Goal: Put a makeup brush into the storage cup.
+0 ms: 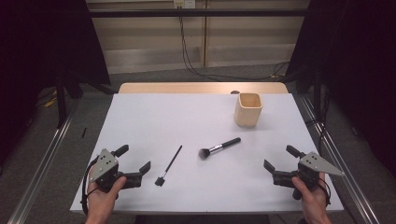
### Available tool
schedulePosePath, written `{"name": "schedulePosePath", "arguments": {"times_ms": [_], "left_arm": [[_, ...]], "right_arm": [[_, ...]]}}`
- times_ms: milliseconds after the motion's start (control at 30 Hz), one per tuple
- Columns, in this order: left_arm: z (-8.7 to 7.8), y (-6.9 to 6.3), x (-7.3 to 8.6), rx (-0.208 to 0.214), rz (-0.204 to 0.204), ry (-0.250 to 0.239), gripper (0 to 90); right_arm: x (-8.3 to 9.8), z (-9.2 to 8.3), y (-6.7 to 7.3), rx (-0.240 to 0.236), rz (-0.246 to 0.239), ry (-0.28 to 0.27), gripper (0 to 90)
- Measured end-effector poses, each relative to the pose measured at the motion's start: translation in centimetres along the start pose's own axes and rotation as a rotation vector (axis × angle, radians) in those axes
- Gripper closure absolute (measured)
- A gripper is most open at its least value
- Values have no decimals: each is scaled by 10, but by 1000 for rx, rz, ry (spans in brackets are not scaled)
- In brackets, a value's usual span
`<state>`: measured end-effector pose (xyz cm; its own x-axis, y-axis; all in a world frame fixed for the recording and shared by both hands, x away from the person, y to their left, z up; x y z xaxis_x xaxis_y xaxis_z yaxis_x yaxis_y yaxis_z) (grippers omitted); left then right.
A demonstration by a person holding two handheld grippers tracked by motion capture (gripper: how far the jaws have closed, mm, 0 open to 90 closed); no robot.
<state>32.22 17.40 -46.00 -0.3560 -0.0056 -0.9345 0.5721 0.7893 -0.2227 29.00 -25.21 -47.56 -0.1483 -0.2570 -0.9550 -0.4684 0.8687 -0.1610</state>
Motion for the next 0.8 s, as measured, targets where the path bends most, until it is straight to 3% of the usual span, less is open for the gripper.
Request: {"name": "schedulePosePath", "arguments": {"times_ms": [367,500,800], "left_arm": [[11,1,-6,3,13,7,28],[18,2,-16,-4,6,-15,29],[35,1,-23,15,7,-13,28]], "right_arm": [[-1,1,2,-5,2,-2,0],[0,1,2,-5,0,-1,0],[0,2,2,-8,6,0,0]]}}
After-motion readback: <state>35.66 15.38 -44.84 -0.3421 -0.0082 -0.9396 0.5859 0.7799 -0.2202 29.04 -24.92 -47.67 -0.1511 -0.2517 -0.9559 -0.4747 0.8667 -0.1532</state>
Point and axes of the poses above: each handheld gripper's, and its own axes: z roughly forward along the jaws, x roughly out of its underside, y roughly to its left, the point moved 10 cm from there along z, roughly forward along the jaws, and after that the axes turned 13 degrees about -z, right-handed, at the moved point
